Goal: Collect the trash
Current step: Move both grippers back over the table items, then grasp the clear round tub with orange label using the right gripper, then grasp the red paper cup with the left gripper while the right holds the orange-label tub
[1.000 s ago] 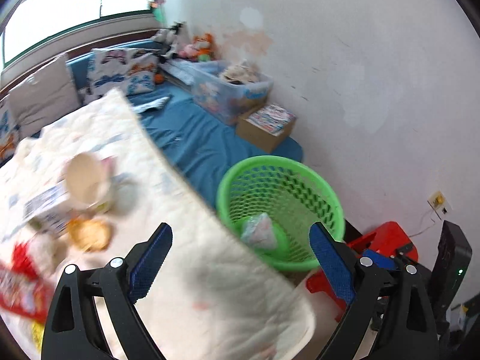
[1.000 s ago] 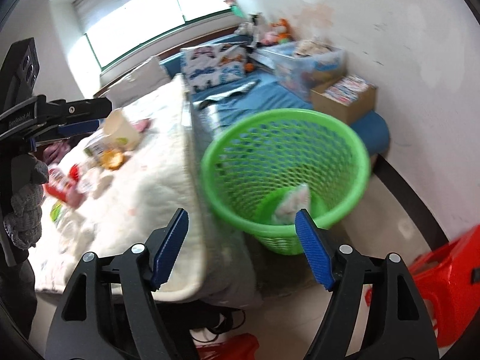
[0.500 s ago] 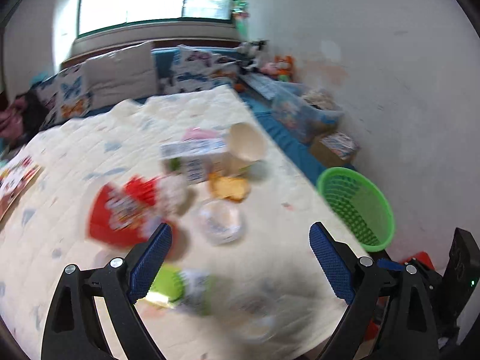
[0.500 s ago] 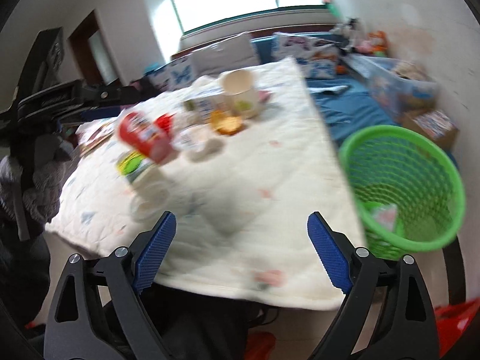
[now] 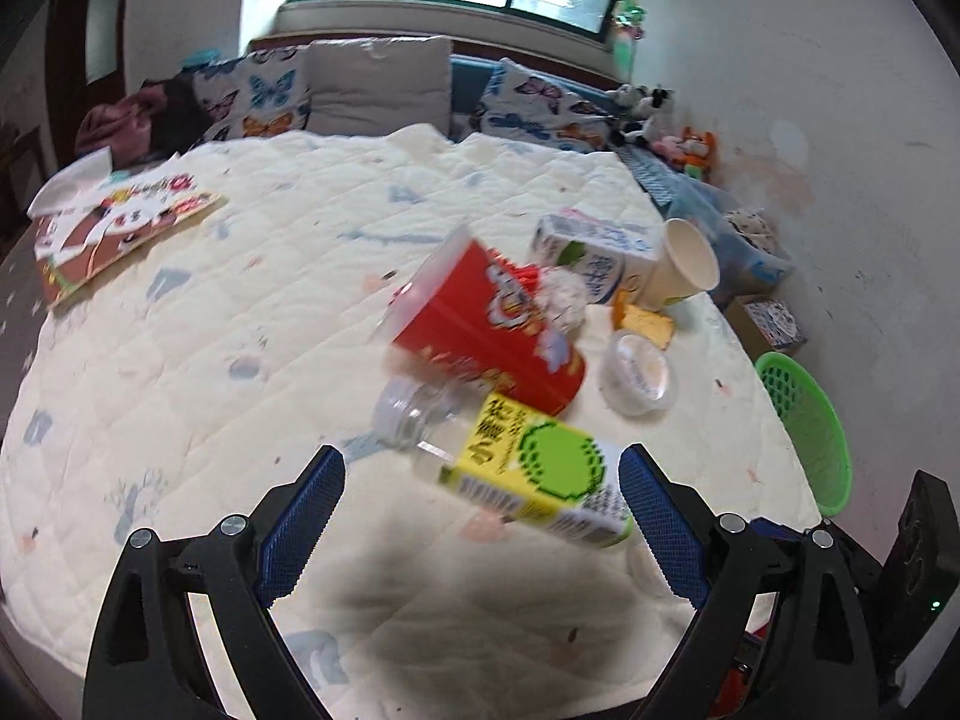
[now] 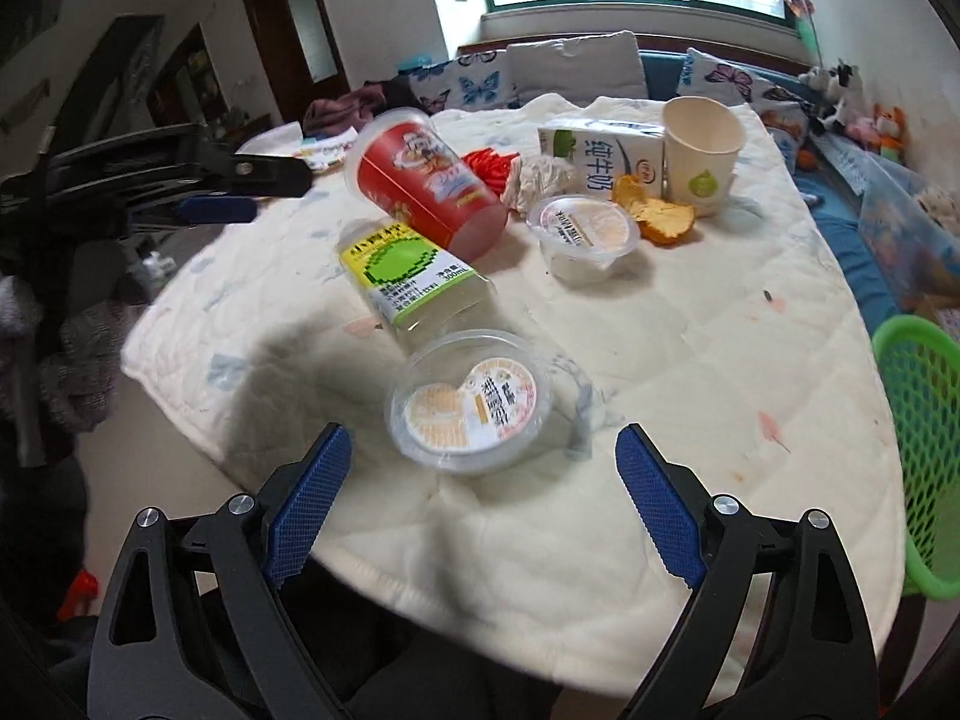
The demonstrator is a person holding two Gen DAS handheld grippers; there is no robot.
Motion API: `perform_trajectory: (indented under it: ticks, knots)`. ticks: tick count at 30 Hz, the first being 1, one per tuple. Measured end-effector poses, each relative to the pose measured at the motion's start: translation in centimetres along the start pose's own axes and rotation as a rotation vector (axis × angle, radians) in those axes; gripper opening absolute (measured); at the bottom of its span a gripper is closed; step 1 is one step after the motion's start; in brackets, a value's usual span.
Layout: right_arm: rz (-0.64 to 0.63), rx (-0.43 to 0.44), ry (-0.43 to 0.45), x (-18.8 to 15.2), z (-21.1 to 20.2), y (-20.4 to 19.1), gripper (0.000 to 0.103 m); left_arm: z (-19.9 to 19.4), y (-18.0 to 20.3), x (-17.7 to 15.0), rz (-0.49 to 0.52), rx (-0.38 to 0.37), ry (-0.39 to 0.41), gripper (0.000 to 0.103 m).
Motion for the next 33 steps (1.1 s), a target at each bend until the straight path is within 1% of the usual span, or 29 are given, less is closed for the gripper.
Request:
perform_trajectory:
  ticks: [4, 8, 10, 12, 15, 18, 22, 27, 33]
  knots:
    - [-0.018, 0.001, -0.018, 0.3, 1.7, -0.6, 0.089, 0.5, -0.9, -0.7, -0.072, 0.011, -0.028, 0.09]
    - [-0.056, -0.022, -0.021, 0.5, 2.8, -0.9, 0.086, 1.2, -0.9, -0.8, -0.14, 0.006, -0.051, 0.09]
    - [-0.064, -0.026, -0.029, 0.4, 3.3, -0.9, 0.082, 1.7, -0.7, -0.8, -0.178, 0.004, -0.059, 0.09]
    - [-0.065, -0.026, -0.036, 0.4, 3.7, -0.8, 0.074, 2.3, -0.4, -0.8, -0.212, 0.003, -0.065, 0.09]
    - [-0.068, -0.029, -0.037, 0.2, 3.8, -0.7, 0.064, 2.9, 0.0, -0.7, -0.245, -0.008, -0.08, 0.09]
    - [-0.059, -0.017, -0.026, 0.2, 3.5, -0.5, 0.064, 2.9, 0.0, -0.1, -0.241, 0.012, -0.07, 0.09]
    - [-0.042, -0.01, -0.011, 0.4, 2.9, -0.1, 0.064, 2.6, -0.7, 1.2, -0.279, 0.013, -0.04, 0.09]
    - [-0.026, 0.0, 0.011, 0.8, 2.1, 0.2, 0.064, 3.6, -1.7, 3.0, -0.346, -0.021, -0.015, 0.09]
    - [-0.024, 0.008, 0.031, 0.9, 1.1, 0.2, 0.064, 5.6, -3.1, 4.4, -0.407, -0.045, -0.01, 0.09]
Point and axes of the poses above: each gripper's, at about its wrist camera, not at the fingertips, and z roughly the way its jaws point, y to its right, x to its top, the point moved 5 cm from there along z, roughly the way its jaws point, and after that the axes turned 12 degrees about z, right-handed, at the moved point
